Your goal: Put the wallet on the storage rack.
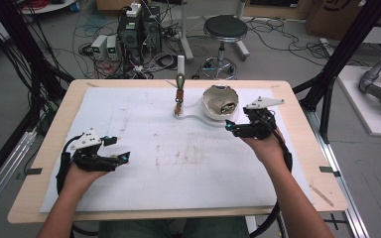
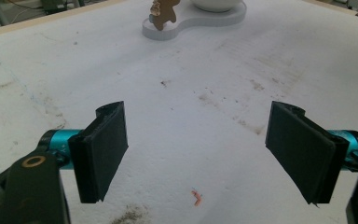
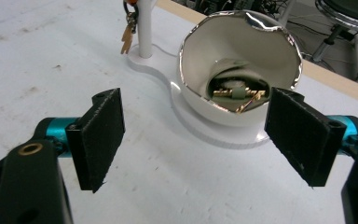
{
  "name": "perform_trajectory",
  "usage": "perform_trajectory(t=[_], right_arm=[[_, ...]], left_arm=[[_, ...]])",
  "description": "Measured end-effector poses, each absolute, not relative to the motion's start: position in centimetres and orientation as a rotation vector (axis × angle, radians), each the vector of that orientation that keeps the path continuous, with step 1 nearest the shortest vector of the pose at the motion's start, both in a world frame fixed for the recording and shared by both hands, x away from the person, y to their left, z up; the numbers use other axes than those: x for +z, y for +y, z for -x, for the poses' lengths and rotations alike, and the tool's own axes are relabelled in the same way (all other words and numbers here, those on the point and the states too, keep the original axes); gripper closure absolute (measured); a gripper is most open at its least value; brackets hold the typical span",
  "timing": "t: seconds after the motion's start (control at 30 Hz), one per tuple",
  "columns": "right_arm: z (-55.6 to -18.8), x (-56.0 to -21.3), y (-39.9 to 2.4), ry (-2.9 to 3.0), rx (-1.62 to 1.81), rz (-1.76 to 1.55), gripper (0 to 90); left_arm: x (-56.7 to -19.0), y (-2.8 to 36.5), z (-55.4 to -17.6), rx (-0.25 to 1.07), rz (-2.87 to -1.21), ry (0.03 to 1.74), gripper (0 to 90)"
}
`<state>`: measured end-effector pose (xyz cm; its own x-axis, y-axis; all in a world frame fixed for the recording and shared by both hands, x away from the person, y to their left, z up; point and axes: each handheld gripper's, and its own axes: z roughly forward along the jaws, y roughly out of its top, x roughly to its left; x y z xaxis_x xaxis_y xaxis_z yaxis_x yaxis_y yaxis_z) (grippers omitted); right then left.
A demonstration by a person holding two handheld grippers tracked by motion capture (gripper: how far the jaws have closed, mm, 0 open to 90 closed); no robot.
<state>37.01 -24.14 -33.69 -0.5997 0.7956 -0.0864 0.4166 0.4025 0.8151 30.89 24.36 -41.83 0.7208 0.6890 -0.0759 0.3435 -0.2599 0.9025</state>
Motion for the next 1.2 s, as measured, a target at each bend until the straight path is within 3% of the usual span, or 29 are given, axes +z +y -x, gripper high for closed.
perform_trajectory(t=[0.3, 1.2], right_arm=[[-34.5, -36.5, -24.9, 2.171, 1.178, -1.028, 20.1], [-32.4, -42.2, -26.1, 2.185, 1.180, -1.058, 20.0]], left_arm=[[-41.9, 24.3, -30.8, 0.412, -1.857, 0.802, 20.7], [-42.6, 24.2, -30.8, 0.389, -1.843, 0.822, 20.7]])
